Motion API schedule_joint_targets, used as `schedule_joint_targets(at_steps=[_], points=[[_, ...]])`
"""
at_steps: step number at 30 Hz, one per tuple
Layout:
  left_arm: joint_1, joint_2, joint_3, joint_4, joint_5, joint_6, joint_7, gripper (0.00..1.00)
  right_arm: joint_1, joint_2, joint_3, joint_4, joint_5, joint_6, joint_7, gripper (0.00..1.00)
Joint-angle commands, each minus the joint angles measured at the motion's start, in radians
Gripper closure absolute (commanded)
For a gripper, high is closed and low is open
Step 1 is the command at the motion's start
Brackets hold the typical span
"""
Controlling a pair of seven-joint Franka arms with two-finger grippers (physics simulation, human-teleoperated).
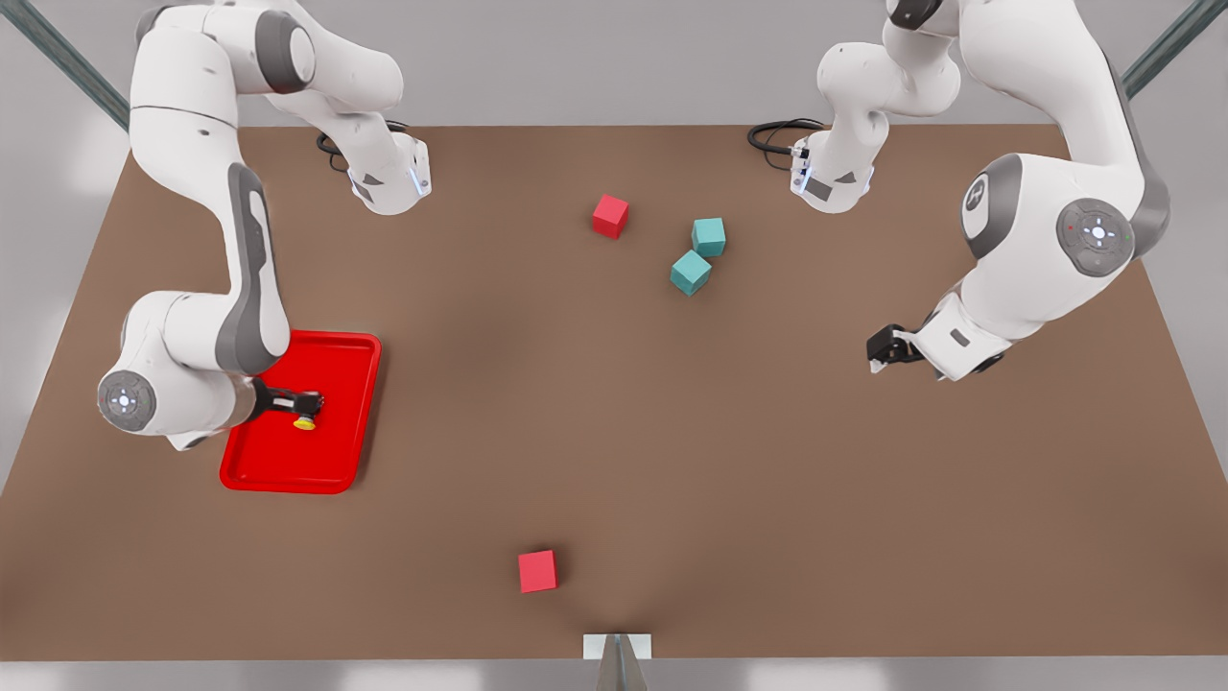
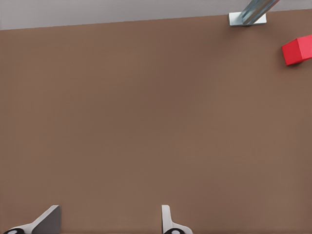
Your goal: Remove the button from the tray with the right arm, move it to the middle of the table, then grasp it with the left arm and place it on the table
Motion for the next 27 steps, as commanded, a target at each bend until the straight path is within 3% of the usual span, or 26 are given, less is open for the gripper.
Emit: schedule_joint_targets(at_steps=[1,4,6,9,12,18,20,22,27], points=[[0.000,0.000,0.000,0.001,0.001,0.002,-0.003,0.00,0.010,0.001,0.000,0.000,-0.001,0.016,-0.013,0.00],[-0.002,0.003,0.000,0.001,0.001,0.004,-0.003,0.00,-0.012,0.047,0.000,-0.006,-0.019,0.018,-0.047,0.00],[-0.011,0.005,0.001,0.001,-0.001,0.004,-0.003,0.00,-0.033,0.056,0.000,0.010,0.093,0.067,-0.062,0.00],[-0.011,0.005,0.001,0.001,-0.001,0.004,-0.003,0.00,-0.007,0.088,0.000,0.028,-0.028,0.077,-0.080,0.00],[-0.012,0.005,0.001,0.001,-0.001,0.002,-0.003,0.00,-0.070,0.141,0.000,-0.059,-0.059,0.395,-0.255,0.00],[-0.014,0.021,0.000,0.001,-0.002,0.001,-0.003,0.00,-0.145,0.181,0.003,-0.191,-0.048,0.686,-0.353,0.00],[-0.015,0.021,0.000,0.001,-0.004,-0.002,-0.004,0.00,-0.182,0.162,0.057,-0.248,-0.045,0.734,-0.358,0.00],[-0.015,0.021,0.000,0.001,-0.004,-0.004,-0.006,0.00,-0.309,0.061,0.204,-0.410,-0.045,0.890,-0.373,0.00],[-0.015,0.021,0.000,0.001,-0.004,-0.002,-0.007,0.00,-0.315,-0.007,0.209,-0.541,-0.047,0.999,-0.433,0.00]])
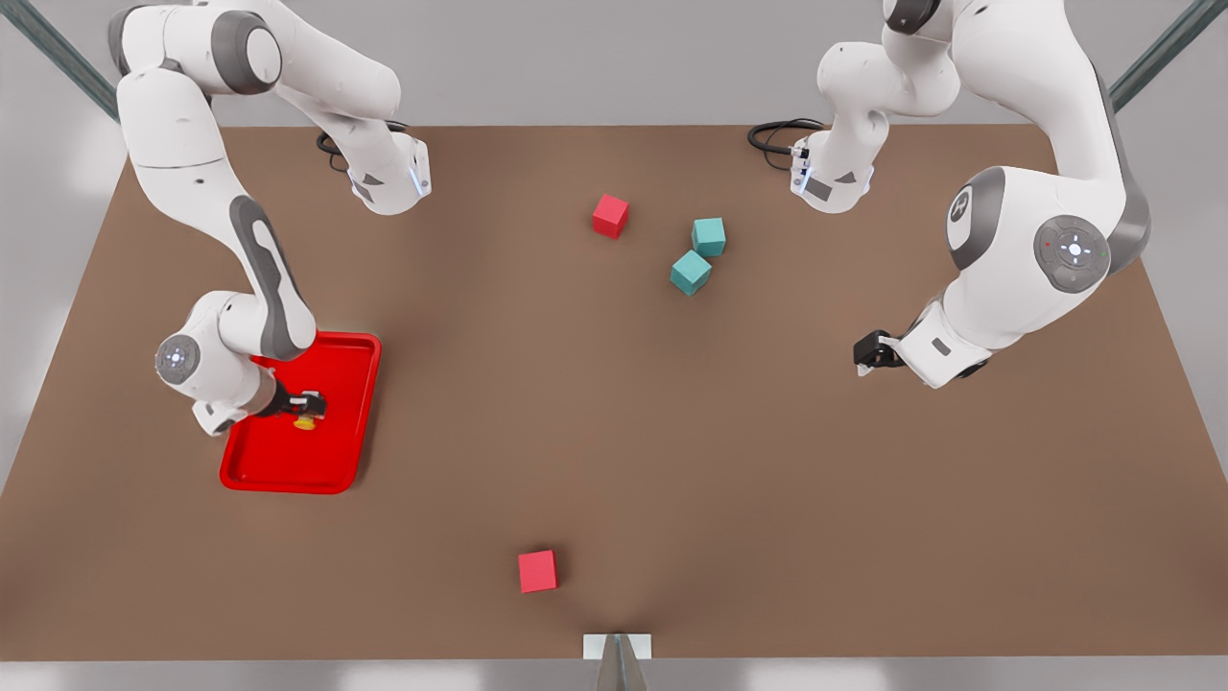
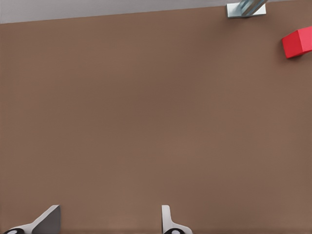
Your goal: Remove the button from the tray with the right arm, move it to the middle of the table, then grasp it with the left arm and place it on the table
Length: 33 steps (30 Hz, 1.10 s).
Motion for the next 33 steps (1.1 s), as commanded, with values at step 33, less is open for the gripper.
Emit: schedule_joint_targets(at_steps=[33], points=[[-0.002,0.014,0.000,0.001,0.002,0.001,-0.003,0.00,-0.035,0.030,-0.001,-0.132,-0.009,0.112,-0.242,0.00]])
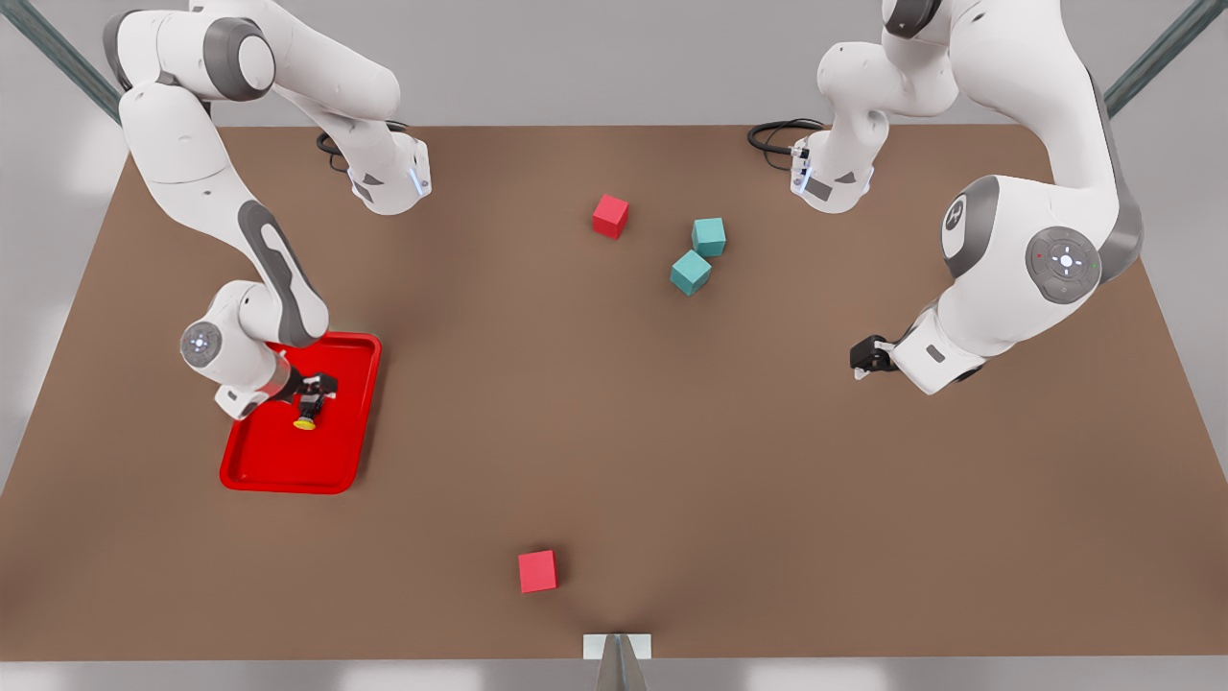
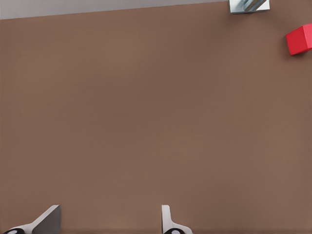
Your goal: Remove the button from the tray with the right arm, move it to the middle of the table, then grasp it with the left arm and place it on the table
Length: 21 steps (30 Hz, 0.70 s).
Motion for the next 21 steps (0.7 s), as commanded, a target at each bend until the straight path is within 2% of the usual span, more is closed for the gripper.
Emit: schedule_joint_targets(at_steps=[1,12,15,21], points=[[0.000,-0.001,0.000,0.001,0.001,-0.001,-0.002,0.00,-0.001,-0.001,0.000,-0.006,0.002,-0.006,-0.046,0.00],[0.002,0.000,0.000,0.001,0.001,0.001,0.000,0.00,-0.001,0.002,0.000,-0.005,0.002,-0.005,-0.017,0.00],[0.002,-0.001,0.000,-0.001,0.001,0.001,0.000,0.00,0.013,0.002,0.000,-0.005,0.002,-0.006,0.166,0.00],[0.002,0.003,0.000,-0.001,-0.001,-0.002,0.001,0.00,0.018,0.000,0.000,-0.005,0.002,-0.006,0.223,0.00]])
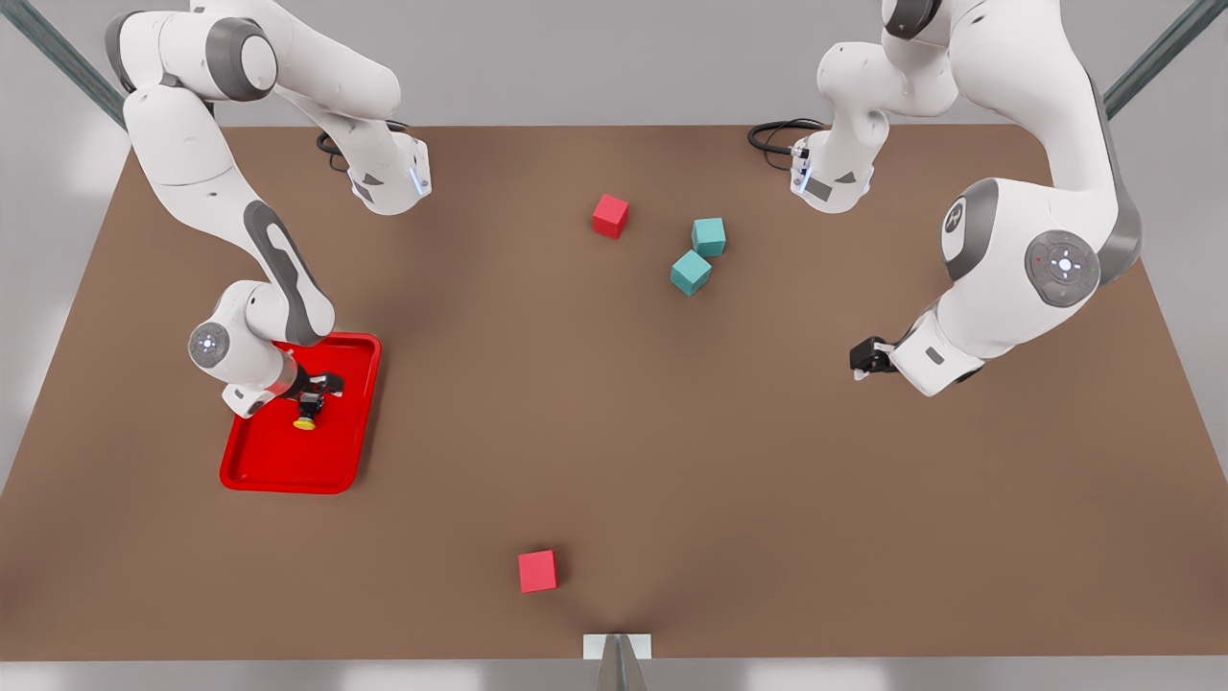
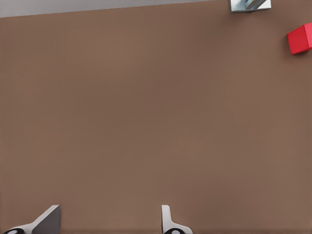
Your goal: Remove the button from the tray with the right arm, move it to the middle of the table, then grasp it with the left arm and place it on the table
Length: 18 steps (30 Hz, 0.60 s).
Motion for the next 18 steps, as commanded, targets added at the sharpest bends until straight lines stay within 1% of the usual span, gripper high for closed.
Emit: schedule_joint_targets(at_steps=[1,8,18], points=[[0.000,-0.001,0.000,0.000,0.001,-0.002,0.001,0.00,0.002,-0.003,0.000,0.000,0.000,0.000,0.174,0.00],[0.000,-0.001,0.000,0.000,0.001,-0.002,0.001,0.00,0.010,-0.003,-0.002,0.003,-0.078,0.007,0.211,0.00],[0.000,-0.001,0.000,0.000,0.001,0.000,0.001,0.00,0.014,0.005,-0.004,0.017,-0.079,0.007,0.232,0.00]])
